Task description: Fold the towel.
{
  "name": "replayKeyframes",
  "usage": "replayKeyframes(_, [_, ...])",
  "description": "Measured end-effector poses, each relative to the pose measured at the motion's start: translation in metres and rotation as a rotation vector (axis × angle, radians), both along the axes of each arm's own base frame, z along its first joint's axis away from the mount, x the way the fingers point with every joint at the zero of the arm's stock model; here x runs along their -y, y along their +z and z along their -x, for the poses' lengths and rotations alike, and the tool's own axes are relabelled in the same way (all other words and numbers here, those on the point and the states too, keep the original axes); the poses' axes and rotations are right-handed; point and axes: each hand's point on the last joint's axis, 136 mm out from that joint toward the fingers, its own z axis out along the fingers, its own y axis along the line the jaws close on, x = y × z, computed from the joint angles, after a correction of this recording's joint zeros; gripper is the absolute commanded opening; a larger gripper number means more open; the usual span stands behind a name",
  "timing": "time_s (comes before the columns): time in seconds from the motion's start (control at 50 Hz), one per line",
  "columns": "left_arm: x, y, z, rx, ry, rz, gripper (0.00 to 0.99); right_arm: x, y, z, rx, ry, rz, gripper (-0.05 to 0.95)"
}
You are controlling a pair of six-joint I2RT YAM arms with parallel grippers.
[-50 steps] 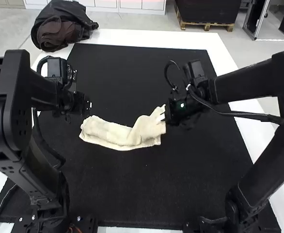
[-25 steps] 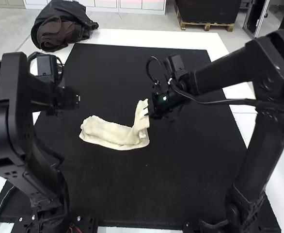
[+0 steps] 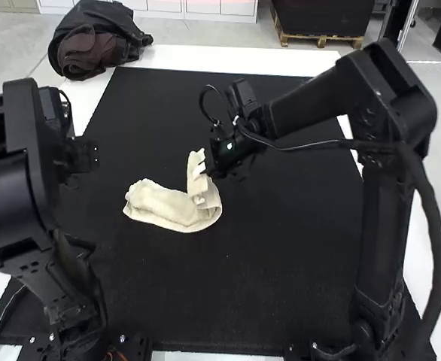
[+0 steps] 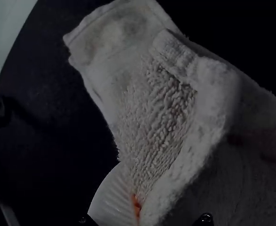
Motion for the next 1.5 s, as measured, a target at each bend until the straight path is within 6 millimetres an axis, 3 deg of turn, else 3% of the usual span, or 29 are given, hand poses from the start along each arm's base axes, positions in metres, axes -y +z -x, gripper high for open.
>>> replayKeyframes(0.6, [0.001,0.0,-0.001,0.007,-0.012,0.012,0.972,-0.083,0.011,0.017,0.0,0.099,-0.057,-0.02])
replayKeyframes(0.94, [0.002,0.0,-0.001,0.008,-0.015,0.013,0.972,-0.106,0.011,0.009,0.001,0.105,-0.075,-0.02])
replayKeyframes(1.38, [0.001,0.0,0.0,0.008,-0.013,0.014,0.972,-0.139,0.009,0.022,0.0,0.153,-0.094,-0.02])
replayKeyframes(1.42, [0.001,0.0,0.0,0.008,-0.012,0.014,0.972,-0.14,0.008,0.023,-0.001,0.154,-0.094,0.02])
replayKeyframes(1.5, [0.001,0.0,0.0,0.008,-0.012,0.014,0.972,-0.142,0.006,0.022,-0.006,0.152,-0.093,0.22])
